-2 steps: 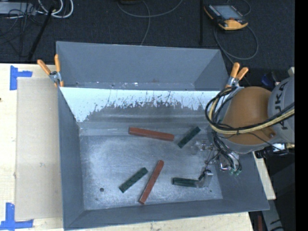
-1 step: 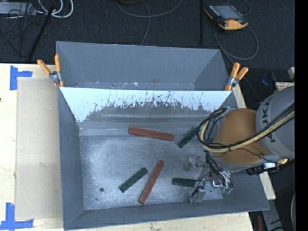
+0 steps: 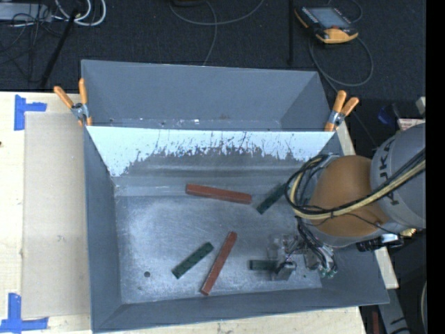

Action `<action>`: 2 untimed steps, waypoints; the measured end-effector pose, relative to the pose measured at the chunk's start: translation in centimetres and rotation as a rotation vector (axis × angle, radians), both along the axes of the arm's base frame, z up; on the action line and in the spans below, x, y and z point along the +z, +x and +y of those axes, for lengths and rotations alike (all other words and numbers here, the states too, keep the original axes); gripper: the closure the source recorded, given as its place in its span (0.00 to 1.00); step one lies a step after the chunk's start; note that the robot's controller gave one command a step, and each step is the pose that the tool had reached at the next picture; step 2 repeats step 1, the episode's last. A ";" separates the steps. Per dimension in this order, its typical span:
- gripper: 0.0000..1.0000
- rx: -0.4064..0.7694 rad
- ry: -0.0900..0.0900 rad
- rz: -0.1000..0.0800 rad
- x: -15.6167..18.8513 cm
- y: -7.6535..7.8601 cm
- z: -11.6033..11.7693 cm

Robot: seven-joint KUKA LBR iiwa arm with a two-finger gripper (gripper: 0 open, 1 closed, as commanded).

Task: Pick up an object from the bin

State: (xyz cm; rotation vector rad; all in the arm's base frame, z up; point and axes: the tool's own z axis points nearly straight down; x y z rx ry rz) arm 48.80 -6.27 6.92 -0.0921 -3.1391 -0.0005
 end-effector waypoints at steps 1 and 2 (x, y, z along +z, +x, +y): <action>1.00 0.055 -0.001 -0.010 15.4 1.4 2.8; 1.00 0.055 -0.001 -0.010 15.4 1.4 2.8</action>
Offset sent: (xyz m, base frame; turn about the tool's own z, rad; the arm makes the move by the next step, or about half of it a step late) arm 0.0118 0.0276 0.1503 -0.0494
